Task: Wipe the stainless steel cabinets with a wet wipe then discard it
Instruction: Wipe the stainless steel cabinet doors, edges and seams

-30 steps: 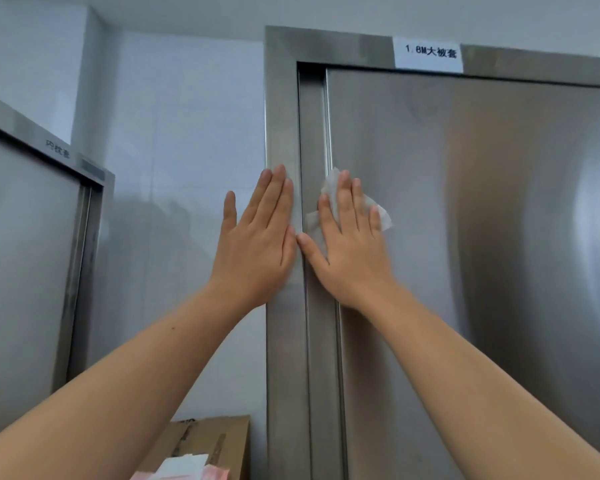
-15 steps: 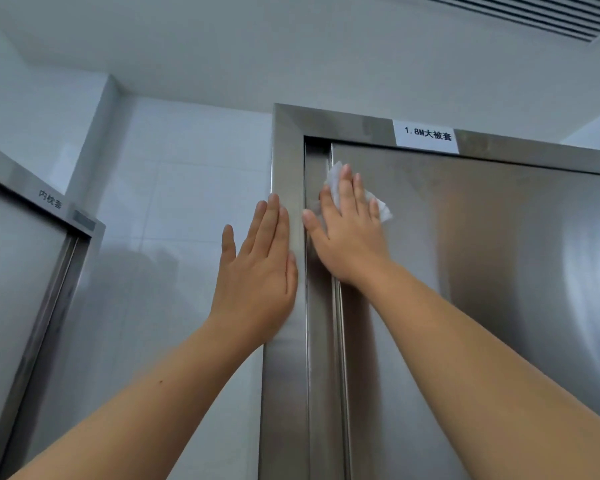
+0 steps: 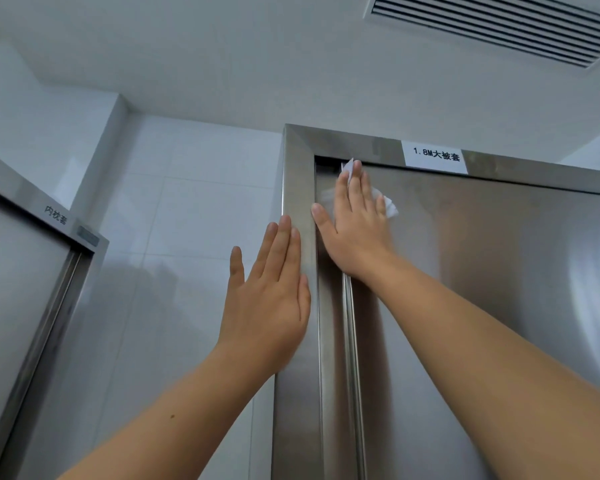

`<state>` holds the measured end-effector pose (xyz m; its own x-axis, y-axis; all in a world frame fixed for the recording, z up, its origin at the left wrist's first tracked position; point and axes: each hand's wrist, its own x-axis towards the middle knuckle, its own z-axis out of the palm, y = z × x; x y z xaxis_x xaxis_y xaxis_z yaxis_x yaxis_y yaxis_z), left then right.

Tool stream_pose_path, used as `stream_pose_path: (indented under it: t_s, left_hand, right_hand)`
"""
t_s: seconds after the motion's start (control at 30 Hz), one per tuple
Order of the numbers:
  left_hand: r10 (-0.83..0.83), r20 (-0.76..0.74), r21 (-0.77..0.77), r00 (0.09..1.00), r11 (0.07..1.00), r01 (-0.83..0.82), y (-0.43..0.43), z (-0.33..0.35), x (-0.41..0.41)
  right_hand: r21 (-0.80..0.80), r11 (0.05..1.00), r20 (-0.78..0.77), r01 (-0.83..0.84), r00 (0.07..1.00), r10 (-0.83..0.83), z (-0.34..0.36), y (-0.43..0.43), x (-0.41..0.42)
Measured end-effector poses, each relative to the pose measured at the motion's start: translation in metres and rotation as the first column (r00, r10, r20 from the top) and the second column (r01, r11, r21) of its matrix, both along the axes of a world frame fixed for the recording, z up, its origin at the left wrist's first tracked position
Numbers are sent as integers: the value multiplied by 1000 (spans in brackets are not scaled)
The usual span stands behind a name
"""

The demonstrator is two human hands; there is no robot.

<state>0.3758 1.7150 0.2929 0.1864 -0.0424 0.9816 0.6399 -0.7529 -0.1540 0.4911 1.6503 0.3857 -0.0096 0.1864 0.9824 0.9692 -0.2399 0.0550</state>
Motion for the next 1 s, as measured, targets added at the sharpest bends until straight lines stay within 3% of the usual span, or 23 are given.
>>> stream_pose_path:
  t_s: [0.17, 0.3, 0.4, 0.5, 0.73, 1.0]
  left_hand:
    - [2, -1, -8, 1000, 1000, -2, 0, 0, 0]
    - [-14, 14, 0, 1000, 1000, 14, 0, -1, 0]
    - [-45, 34, 23, 998, 999, 44, -1, -1, 0]
    - [-49, 47, 34, 998, 998, 47, -1, -1, 1]
    - [-35, 36, -7, 999, 999, 36, -1, 0, 0]
    - [-44, 53, -5, 998, 999, 44, -3, -2, 0]
  right_hand:
    - [84, 955, 56, -286, 958, 282, 2, -4, -9]
    - [72, 920, 123, -384, 919, 374, 9, 0, -18]
    - [-3, 977, 37, -214, 976, 214, 15, 6, -12]
    - [-31, 999, 71, -38, 997, 40, 13, 11, -7]
    - [-48, 999, 137, -20, 990, 27, 7, 11, -6]
    - [-116, 993, 95, -15, 995, 26, 8, 10, -12]
